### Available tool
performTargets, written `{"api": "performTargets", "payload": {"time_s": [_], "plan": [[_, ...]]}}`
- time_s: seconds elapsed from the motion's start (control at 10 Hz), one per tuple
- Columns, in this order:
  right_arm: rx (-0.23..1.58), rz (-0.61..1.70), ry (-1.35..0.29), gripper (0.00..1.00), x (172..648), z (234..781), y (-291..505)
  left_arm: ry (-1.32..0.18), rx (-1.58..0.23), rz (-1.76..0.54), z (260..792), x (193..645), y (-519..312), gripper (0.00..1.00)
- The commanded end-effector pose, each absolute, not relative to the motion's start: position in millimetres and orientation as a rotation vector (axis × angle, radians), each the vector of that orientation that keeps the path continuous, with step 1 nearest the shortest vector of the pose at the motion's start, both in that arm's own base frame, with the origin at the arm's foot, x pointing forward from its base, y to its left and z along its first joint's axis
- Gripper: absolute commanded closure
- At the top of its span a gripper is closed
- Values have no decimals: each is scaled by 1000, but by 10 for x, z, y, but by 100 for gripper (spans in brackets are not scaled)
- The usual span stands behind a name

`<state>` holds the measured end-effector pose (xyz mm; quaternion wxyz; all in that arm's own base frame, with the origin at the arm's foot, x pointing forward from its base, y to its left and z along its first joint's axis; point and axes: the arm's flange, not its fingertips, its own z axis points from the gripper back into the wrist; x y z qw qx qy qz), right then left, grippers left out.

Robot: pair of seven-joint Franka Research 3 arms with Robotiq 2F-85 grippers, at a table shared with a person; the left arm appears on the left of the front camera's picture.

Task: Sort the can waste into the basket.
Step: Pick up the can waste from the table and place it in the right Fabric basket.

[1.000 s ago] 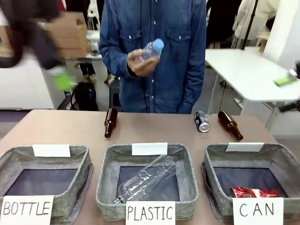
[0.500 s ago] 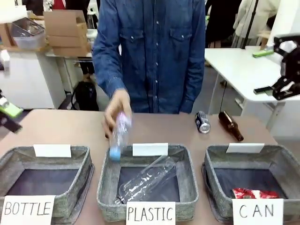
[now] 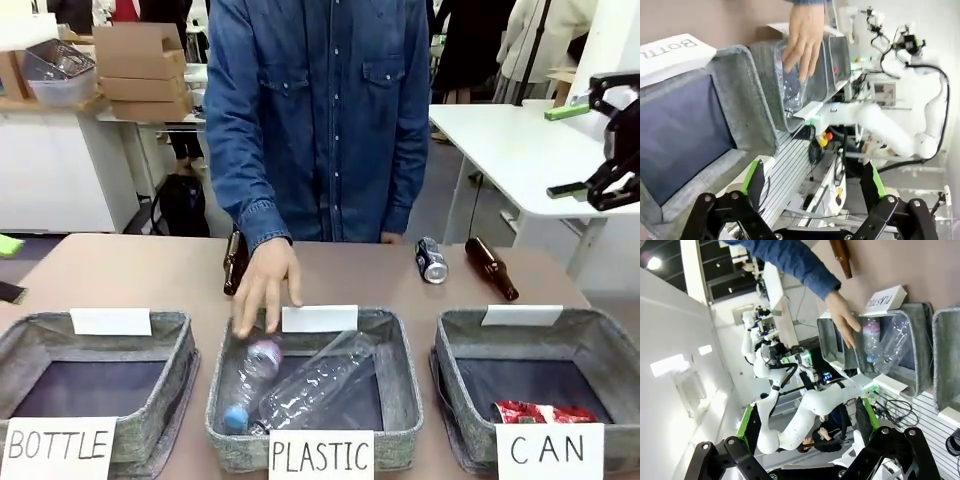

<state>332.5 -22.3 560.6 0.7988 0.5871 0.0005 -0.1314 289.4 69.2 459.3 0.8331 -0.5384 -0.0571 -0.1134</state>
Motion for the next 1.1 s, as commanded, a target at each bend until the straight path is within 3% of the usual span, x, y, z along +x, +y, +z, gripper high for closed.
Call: {"api": "performTargets", "payload": {"time_s": [0.0, 0.9, 1.0], "plan": [[1270, -265, -3, 0, 3303, 5601, -199, -102, -1117, -305, 4676, 2945, 654, 0], [1259, -279, 4, 0, 3319, 5601, -206, -102, -1117, -305, 4676, 2945, 654, 0], [881, -296, -29, 0, 3606, 5514, 54, -102, -1117, -305, 4676, 2945, 654, 0]]}}
